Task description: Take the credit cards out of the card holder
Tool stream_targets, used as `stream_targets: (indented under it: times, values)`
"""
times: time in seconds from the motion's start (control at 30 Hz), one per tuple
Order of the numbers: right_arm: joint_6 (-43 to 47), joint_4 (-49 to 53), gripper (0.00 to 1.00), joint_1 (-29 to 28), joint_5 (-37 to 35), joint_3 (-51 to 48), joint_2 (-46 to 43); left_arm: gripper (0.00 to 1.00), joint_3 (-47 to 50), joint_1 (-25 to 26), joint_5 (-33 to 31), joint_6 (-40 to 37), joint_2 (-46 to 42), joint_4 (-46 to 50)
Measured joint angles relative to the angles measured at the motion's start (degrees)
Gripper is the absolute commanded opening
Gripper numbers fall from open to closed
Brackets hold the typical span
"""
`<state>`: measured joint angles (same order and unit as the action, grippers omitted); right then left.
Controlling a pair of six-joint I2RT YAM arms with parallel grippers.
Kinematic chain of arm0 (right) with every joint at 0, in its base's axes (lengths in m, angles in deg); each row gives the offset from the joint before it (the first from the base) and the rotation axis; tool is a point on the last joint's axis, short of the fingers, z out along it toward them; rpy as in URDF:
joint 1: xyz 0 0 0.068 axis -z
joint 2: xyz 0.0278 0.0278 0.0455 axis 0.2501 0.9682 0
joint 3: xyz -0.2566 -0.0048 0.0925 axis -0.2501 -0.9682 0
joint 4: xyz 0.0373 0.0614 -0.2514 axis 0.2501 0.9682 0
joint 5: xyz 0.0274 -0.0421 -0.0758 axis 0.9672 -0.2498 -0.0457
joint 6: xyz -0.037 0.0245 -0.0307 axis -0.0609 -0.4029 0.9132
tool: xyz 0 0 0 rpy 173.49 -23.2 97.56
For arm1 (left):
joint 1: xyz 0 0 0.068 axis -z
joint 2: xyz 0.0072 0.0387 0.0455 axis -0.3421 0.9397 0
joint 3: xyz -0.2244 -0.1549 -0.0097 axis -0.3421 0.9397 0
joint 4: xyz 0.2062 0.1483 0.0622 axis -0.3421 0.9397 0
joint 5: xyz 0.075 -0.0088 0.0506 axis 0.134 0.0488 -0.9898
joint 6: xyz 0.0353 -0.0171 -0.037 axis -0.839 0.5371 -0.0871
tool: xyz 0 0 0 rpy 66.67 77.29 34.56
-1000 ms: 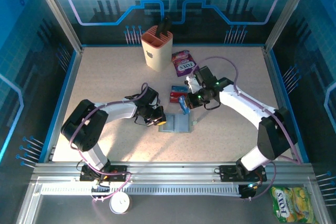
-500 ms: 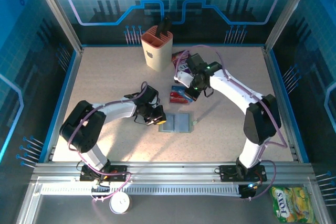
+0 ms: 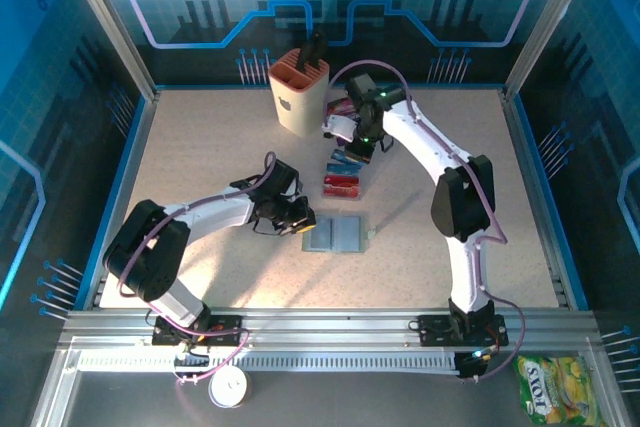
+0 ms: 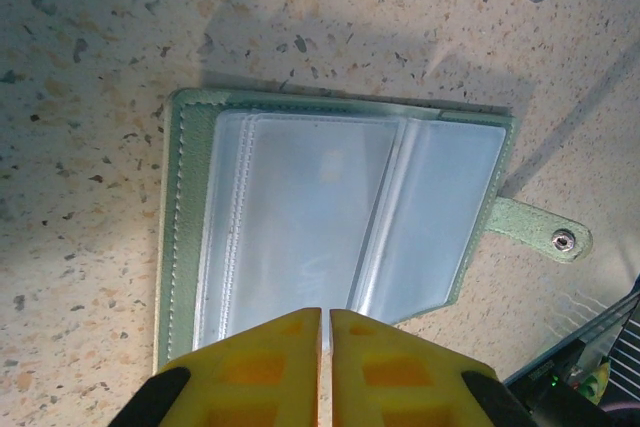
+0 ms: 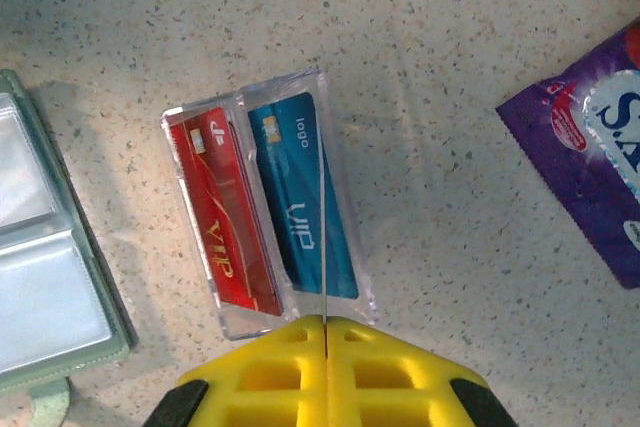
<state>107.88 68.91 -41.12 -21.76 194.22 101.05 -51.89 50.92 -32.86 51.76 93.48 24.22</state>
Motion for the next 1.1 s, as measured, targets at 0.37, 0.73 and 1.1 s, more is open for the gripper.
stream_targets:
  times: [0.37, 0.73, 1.1]
  values:
    - [3.8, 5.3, 0.10, 0.3, 2.4, 6.7, 7.2, 0.11, 0.0, -0.3, -0.7, 0.0, -1.1, 1.4]
    - [3.5, 5.6, 0.20, 0.2, 1.7, 6.4, 7.0, 0.11, 0.0, -0.4, -0.8, 0.0, -1.1, 1.6]
    - [-7.6, -3.5, 0.23, -1.1, 1.5, -9.7, -4.9, 0.09, 2.0, -0.4, -0.8, 0.0, -1.2, 1.0]
